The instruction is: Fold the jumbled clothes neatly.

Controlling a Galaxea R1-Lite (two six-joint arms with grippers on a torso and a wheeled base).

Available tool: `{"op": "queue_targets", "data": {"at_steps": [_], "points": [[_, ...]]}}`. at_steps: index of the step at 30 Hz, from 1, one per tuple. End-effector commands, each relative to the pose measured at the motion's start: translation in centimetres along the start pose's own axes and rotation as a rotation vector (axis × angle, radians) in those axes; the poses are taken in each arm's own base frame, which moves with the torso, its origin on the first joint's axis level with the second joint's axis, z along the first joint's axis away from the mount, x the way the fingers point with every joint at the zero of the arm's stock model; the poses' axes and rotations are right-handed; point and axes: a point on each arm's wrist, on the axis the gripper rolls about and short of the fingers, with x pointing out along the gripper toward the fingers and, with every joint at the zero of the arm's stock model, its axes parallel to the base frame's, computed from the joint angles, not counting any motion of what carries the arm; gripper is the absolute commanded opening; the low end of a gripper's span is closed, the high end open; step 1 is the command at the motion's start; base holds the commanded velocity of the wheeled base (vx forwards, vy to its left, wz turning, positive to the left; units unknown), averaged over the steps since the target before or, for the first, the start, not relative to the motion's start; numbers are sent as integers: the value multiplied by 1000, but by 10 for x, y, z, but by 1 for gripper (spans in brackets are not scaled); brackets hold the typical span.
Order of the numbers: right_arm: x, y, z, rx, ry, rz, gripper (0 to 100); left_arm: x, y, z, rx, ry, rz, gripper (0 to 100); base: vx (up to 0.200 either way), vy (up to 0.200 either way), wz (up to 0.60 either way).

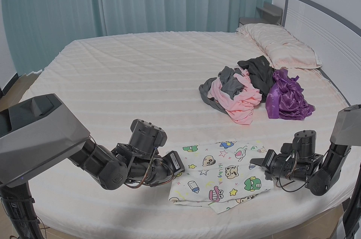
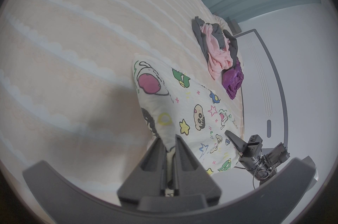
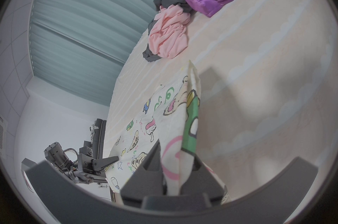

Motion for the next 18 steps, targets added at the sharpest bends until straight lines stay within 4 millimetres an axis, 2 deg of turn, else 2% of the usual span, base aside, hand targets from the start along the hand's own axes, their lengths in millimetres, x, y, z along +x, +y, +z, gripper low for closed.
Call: {"op": "queue_targets", "data": {"at_steps": [1,9,18], "points": [[0,0,0,0,-2,1,0,0,0,0,0,0,-1,0,0,-200,0],[0,0,1,-2,-8,-3,0,0,0,0,0,0,0,0,0,-200,0],[0,-3,2,-10,-10,-15,0,0,6,-4,-3,15,19,0,0,0,0]]}}
